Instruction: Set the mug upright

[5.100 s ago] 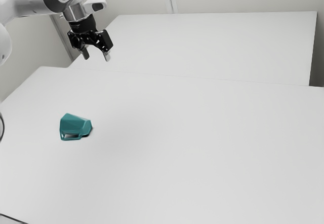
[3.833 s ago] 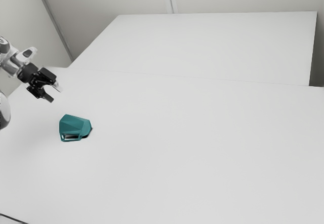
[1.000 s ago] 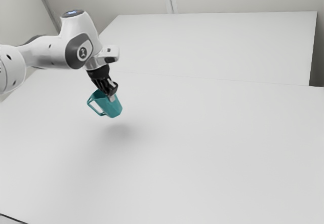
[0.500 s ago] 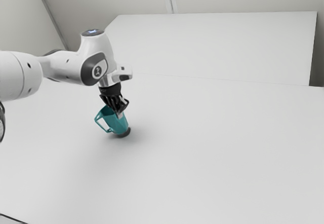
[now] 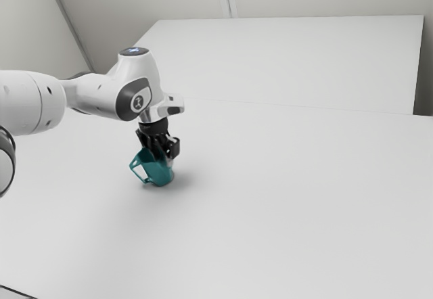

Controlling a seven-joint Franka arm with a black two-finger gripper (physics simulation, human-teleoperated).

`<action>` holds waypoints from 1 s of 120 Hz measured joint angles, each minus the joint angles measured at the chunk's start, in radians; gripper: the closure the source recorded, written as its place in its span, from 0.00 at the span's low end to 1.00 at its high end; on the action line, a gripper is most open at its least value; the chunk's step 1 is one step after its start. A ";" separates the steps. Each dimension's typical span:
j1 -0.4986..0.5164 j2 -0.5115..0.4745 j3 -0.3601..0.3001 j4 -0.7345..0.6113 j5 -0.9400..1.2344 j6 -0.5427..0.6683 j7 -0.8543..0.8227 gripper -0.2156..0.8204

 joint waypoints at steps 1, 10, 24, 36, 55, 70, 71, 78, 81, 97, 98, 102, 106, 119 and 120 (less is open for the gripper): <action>0.000 -0.001 0.000 0.000 0.000 0.000 -0.001 0.57; 0.001 -0.021 -0.003 0.000 0.000 -0.004 -0.008 0.47; 0.000 -0.085 -0.019 0.002 -0.001 -0.025 -0.015 0.36; -0.002 -0.124 -0.024 0.023 -0.005 -0.060 -0.018 0.30; -0.001 -0.128 -0.022 0.150 -0.033 -0.148 -0.022 0.25; 0.002 -0.103 -0.021 0.330 -0.056 -0.244 -0.024 0.23; 0.002 -0.101 -0.020 0.340 -0.057 -0.251 -0.024 0.23; 0.002 -0.091 -0.020 0.408 -0.061 -0.296 -0.025 0.23; 0.002 -0.089 -0.020 0.431 -0.063 -0.315 -0.026 0.22; 0.002 -0.088 -0.020 0.481 -0.068 -0.396 -0.027 0.22; 0.002 -0.089 -0.020 0.482 -0.068 -0.400 -0.028 0.22; 0.002 -0.090 -0.020 0.485 -0.069 -0.414 -0.028 0.22; 0.001 -0.091 -0.021 0.487 -0.072 -0.425 -0.028 0.21; 0.001 -0.091 -0.017 0.489 -0.080 -0.450 -0.029 0.21; 0.001 -0.092 -0.017 0.489 -0.081 -0.452 -0.029 0.21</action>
